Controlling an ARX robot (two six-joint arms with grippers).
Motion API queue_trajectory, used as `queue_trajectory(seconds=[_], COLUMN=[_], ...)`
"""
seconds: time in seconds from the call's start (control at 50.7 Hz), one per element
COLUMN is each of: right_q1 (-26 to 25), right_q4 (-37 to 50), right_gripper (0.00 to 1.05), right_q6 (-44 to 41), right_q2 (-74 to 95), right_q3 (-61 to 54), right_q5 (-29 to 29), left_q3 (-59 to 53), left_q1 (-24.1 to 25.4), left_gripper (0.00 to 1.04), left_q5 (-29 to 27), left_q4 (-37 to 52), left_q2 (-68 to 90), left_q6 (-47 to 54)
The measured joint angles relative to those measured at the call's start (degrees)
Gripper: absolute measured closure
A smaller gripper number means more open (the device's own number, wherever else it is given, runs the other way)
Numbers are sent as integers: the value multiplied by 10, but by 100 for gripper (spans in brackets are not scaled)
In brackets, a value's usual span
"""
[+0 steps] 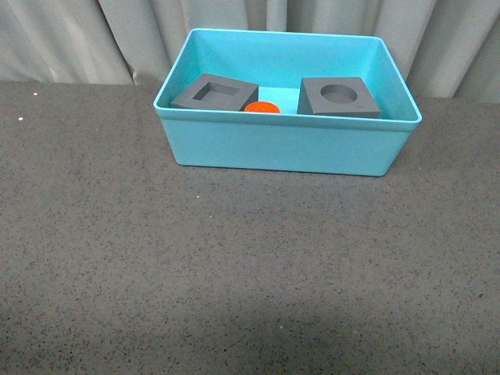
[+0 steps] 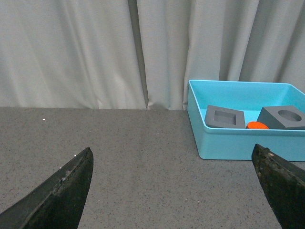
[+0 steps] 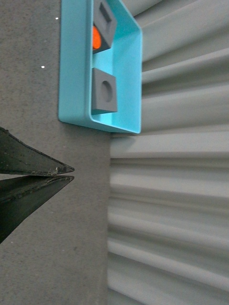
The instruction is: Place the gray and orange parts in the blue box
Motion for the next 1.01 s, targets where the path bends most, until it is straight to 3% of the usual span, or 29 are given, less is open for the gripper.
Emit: queue_trajectory(seconds=[0.197,0.552,0.71,1.005], right_q1=[0,0,0,0], right_q4=[-4,-4,-4,-4], right_gripper=[100,42,8,10], right_q6=[0,0,0,0], right_q2=[-17,-17,-17,-17], right_q3=[0,0,0,0], right_q5=[0,0,0,0], left_q3=[0,0,0,0], left_q1=[0,0,0,0], left_gripper=[7,7,7,7], left_q5=[1,1,1,0], left_q4=[0,0,0,0], left_q2=[0,0,0,0], left_q6=[0,0,0,0])
